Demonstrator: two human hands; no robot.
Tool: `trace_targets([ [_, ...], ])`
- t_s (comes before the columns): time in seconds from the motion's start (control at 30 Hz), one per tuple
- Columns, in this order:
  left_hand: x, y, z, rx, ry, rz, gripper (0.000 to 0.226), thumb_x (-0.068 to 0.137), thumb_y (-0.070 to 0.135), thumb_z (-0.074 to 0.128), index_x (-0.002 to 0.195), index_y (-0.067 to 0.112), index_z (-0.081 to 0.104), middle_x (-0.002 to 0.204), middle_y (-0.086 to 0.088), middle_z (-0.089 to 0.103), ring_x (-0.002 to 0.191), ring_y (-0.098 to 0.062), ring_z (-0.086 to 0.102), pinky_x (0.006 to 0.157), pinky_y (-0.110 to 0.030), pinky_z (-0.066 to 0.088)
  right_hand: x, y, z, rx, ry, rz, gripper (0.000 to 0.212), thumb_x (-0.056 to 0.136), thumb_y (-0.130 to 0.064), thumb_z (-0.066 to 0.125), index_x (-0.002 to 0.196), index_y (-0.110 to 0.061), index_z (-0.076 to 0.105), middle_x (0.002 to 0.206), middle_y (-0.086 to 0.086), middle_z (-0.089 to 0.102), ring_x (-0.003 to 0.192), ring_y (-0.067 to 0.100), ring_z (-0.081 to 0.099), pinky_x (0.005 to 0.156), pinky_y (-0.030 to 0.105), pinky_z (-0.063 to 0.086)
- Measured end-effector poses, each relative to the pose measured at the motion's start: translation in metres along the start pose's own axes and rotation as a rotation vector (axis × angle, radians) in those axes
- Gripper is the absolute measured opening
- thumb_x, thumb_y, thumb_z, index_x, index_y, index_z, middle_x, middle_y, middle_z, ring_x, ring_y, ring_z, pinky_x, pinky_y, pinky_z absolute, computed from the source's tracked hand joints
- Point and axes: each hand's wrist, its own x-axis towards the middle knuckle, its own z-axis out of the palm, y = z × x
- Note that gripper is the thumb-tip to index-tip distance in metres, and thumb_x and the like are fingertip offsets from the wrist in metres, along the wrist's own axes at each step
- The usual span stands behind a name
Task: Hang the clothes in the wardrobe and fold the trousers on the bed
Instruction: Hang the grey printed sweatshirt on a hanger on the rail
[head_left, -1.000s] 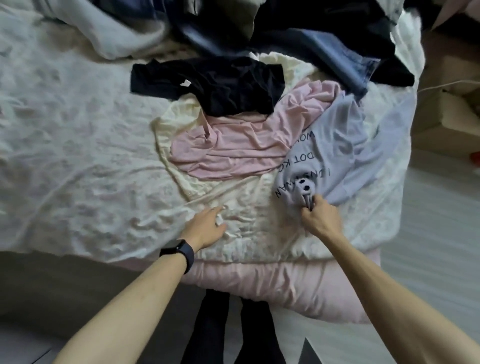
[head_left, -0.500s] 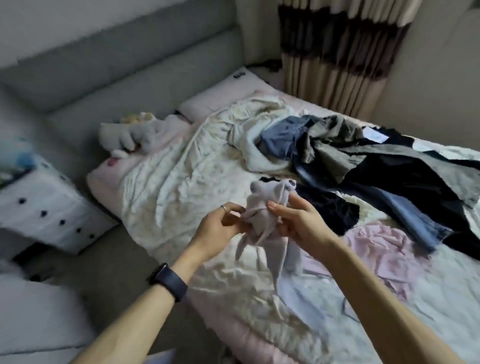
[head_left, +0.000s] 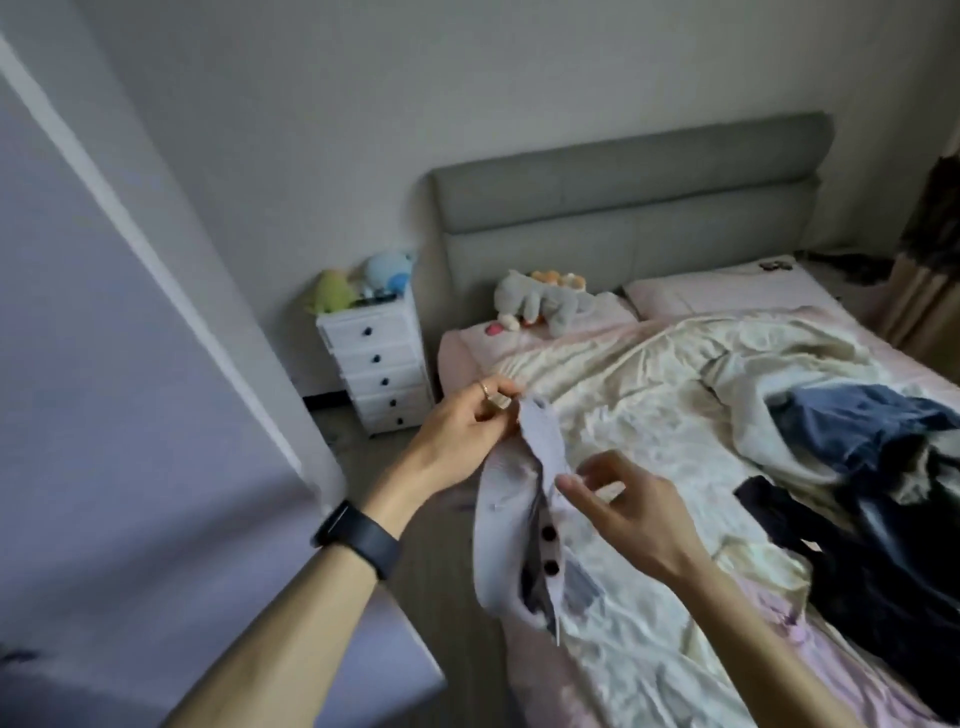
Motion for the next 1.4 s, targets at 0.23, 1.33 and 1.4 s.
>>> trace_targets([
  [0.23, -0.076, -0.006, -0.068, -0.015, 0.095, -0.039, 0.024, 0.100, 0.011, 0.056, 0.094, 0.030, 0.069, 0.095, 0.000, 0.075, 0.086, -0.006, 0.065, 0.079, -0.022, 0.047, 0.015, -0.107, 0.019, 0.082, -0.303, -0.376, 0.029, 0.089, -0.038, 0.073, 0.080, -0.014, 0.058, 0.072, -0.002, 0.066, 0.066, 0.017, 0.066, 0.069, 0.052, 0.053],
  [1.33, -0.485, -0.184, -0.103, -0.132, 1.298, -1.271, 0.028, 0.089, 0.037, 0.070, 0.110, 0.018, 0.067, 0.105, -0.005, 0.069, 0.097, -0.029, 0.064, 0.076, -0.029, 0.046, -0.140, -0.303, 0.330, 0.898, -1.378, -0.134, 0.028, 0.097, 0.002, 0.055, 0.097, -0.016, 0.076, 0.086, 0.010, 0.073, 0.075, 0.021, 0.070, 0.069, 0.028, 0.058],
  [1.4, -0.491, -0.172, -0.108, -0.302, 1.479, -1.210, 0.014, 0.092, 0.024, 0.066, 0.101, 0.014, 0.068, 0.105, -0.012, 0.071, 0.096, -0.031, 0.066, 0.073, -0.031, 0.048, -0.130, -0.296, 0.337, 0.863, -1.403, -0.071, 0.035, 0.097, 0.001, 0.054, 0.088, -0.022, 0.077, 0.081, 0.007, 0.071, 0.069, 0.019, 0.069, 0.065, 0.028, 0.058],
])
